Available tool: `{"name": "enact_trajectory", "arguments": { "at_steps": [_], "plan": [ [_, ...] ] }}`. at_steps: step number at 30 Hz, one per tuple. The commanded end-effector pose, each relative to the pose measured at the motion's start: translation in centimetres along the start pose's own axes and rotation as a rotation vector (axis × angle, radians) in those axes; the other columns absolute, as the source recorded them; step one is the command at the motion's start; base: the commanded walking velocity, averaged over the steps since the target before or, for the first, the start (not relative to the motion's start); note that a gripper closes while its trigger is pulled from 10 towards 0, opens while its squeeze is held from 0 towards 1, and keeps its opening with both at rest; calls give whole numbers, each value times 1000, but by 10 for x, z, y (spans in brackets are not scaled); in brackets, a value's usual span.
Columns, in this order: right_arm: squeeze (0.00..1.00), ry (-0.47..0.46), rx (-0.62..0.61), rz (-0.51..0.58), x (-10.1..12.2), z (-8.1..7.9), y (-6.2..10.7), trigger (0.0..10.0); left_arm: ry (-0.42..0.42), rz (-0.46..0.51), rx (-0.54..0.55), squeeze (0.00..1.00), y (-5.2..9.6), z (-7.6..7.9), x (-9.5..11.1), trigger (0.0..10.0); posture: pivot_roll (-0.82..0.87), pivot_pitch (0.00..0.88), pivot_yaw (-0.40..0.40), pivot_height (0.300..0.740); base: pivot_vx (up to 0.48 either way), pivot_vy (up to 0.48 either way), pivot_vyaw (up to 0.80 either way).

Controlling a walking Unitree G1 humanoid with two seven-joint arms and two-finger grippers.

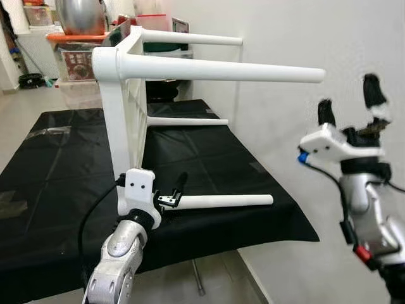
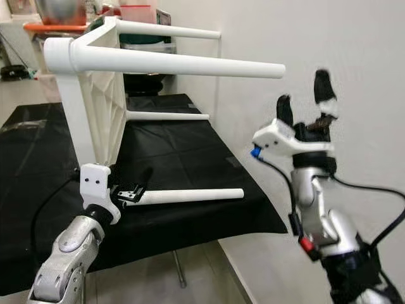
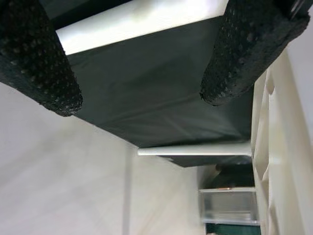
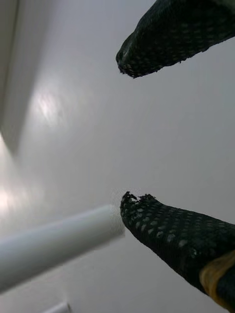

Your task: Building children table

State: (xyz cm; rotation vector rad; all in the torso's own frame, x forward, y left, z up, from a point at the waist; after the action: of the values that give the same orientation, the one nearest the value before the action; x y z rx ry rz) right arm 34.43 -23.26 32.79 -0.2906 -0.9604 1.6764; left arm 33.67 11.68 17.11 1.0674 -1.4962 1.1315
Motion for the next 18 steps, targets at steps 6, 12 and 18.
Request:
{"name": "enact_trajectory", "arguments": {
  "at_steps": [6,12,18],
  "plan": [
    [0,-64,129,27,3,-26,-2,10000,6,11,-4,0,-7,-6,2,10000,-7,0,-37,740,0,0,0],
    [0,-79,193,42,5,-39,0,10000,9,9,-1,0,-8,-9,1,10000,-5,0,-41,740,0,0,0],
    [0,-65,185,60,6,-37,-14,10000,10,3,15,0,-8,-14,-2,10000,-4,0,-45,740,0,0,0]
  ]
}}
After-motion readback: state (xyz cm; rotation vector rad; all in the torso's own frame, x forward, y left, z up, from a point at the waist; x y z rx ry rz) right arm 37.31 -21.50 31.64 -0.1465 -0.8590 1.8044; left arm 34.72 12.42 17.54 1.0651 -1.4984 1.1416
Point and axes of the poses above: a point about 5 cm out from each wrist's last joint towards the gripper, its own y axis pointing back from the gripper into the wrist, its own x axis along the axis of the wrist's last joint, z = x × y, the point moved 5 cm from there along -y, pointing out of the wrist towards the gripper, and after that the axes turned 11 degrees about -y, right-handed, at the moved point
